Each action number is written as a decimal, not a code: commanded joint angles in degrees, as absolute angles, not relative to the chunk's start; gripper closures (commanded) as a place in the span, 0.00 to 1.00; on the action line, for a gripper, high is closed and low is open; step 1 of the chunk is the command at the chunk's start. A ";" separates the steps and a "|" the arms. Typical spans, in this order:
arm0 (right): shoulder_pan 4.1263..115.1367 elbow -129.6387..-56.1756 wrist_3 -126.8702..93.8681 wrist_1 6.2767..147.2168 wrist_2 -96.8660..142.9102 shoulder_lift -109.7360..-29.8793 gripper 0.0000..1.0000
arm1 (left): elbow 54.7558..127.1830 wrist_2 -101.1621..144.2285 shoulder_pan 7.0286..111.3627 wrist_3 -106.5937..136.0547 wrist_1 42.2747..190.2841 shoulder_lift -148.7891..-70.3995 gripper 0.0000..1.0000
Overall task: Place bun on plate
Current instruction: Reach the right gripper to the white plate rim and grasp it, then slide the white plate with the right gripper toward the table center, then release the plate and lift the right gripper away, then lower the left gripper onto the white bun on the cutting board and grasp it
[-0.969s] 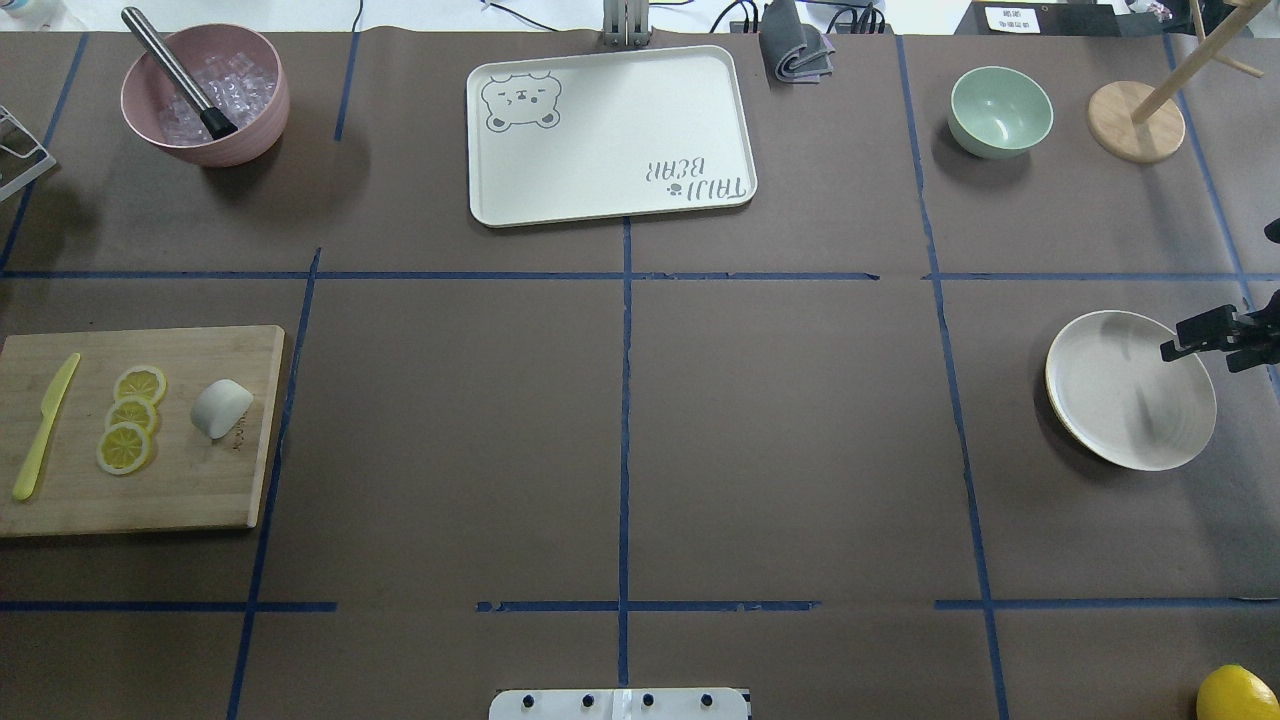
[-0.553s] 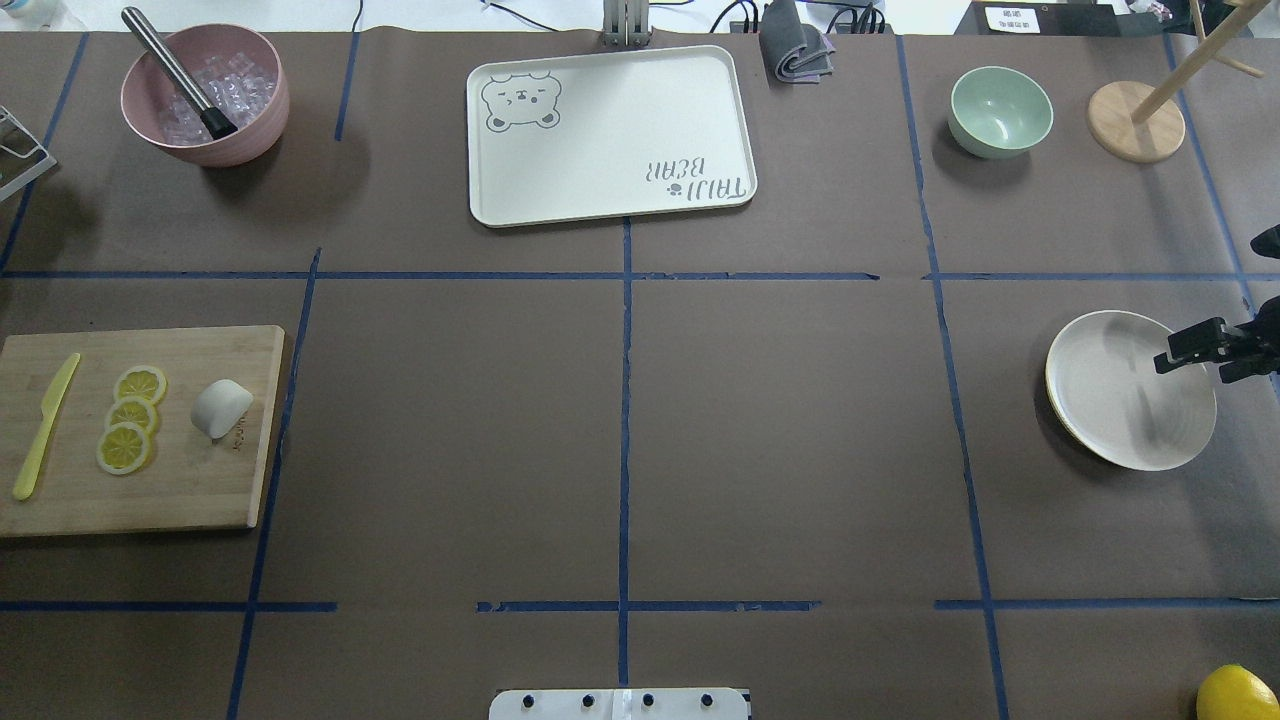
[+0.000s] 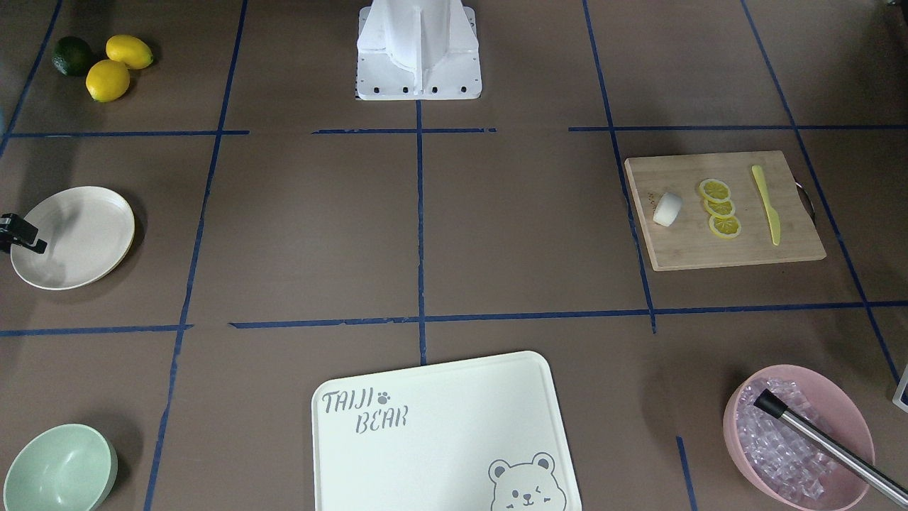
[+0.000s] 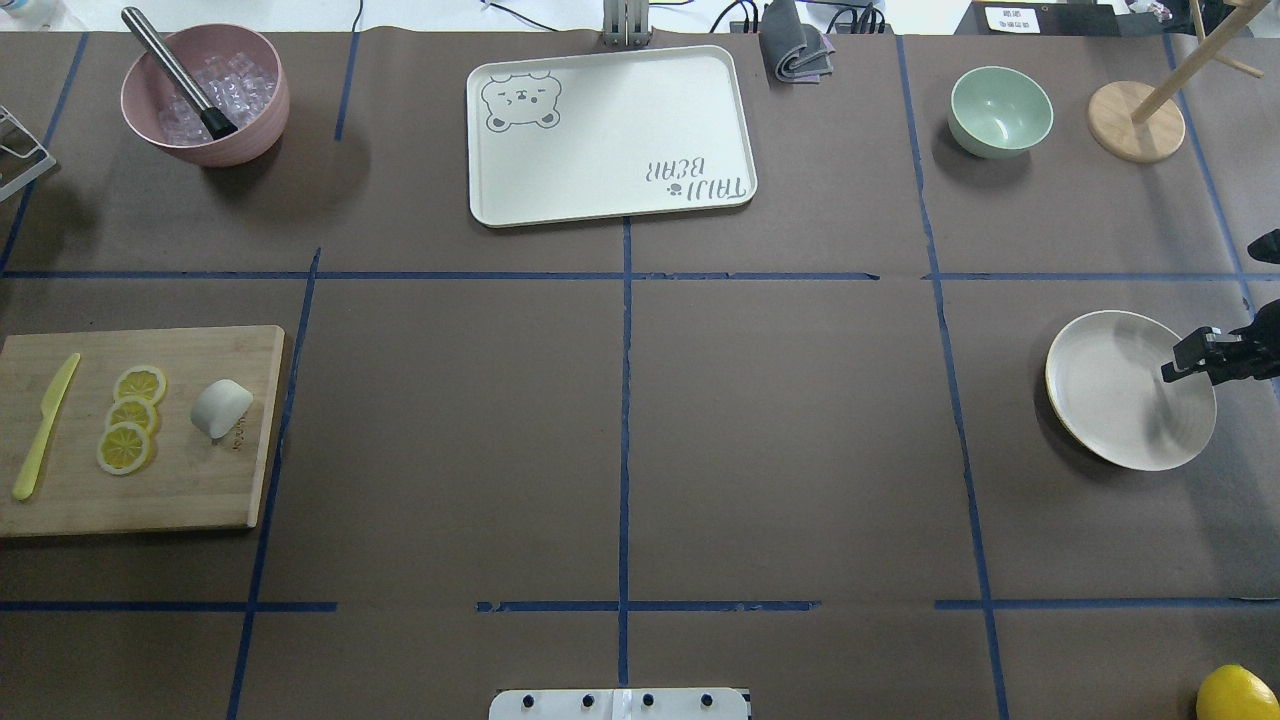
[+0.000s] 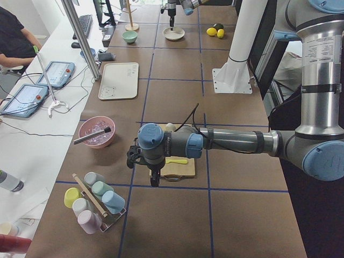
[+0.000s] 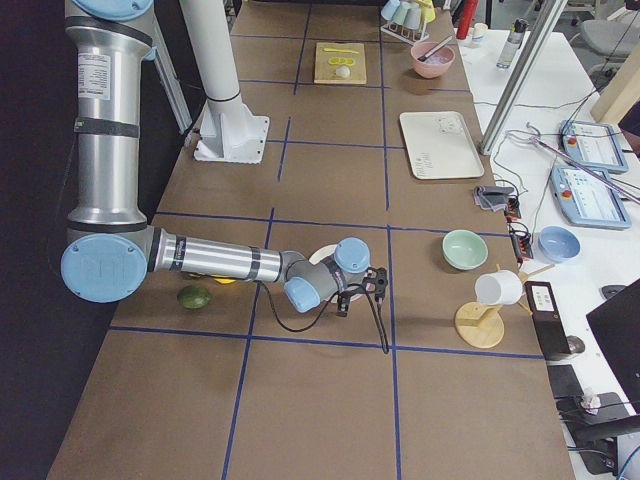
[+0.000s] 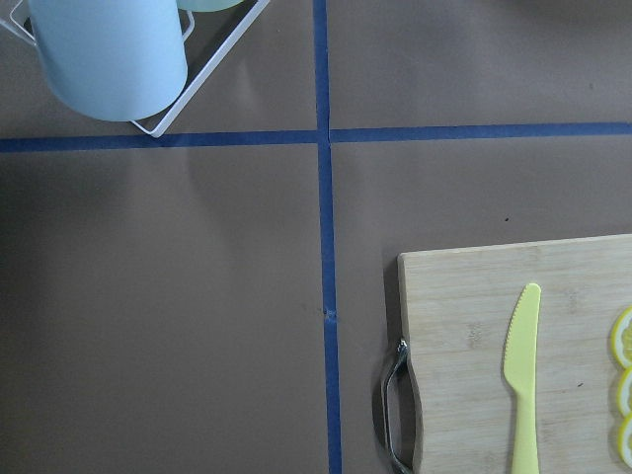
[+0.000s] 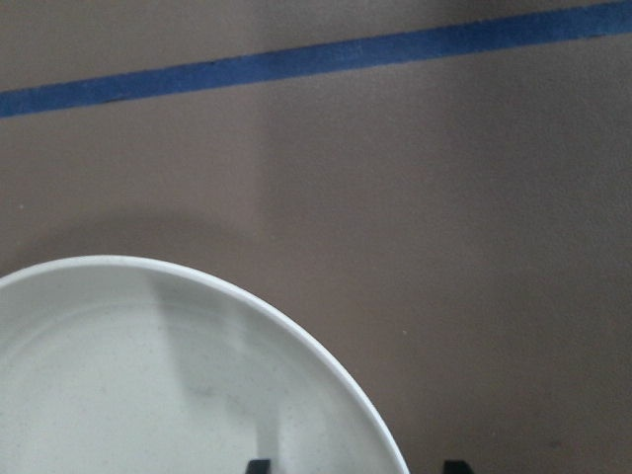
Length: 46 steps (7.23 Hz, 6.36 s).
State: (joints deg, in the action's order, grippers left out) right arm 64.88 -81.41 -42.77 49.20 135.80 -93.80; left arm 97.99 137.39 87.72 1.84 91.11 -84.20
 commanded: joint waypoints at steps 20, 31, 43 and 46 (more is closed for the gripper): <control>31.03 -88.68 -96.50 49.57 114.87 -62.84 0.99 | 97.65 137.72 87.80 1.76 93.08 -84.11 0.00; 42.26 -97.73 -94.49 51.86 122.07 -71.87 0.00 | 101.41 139.66 75.11 17.56 112.52 -82.80 0.00; 46.93 -100.20 -70.40 61.61 121.64 -78.40 0.00 | 104.42 118.12 43.51 29.80 120.41 -88.33 0.00; 46.76 -100.20 -70.40 61.61 121.64 -78.49 0.00 | 100.91 118.12 42.89 29.79 120.41 -91.48 0.02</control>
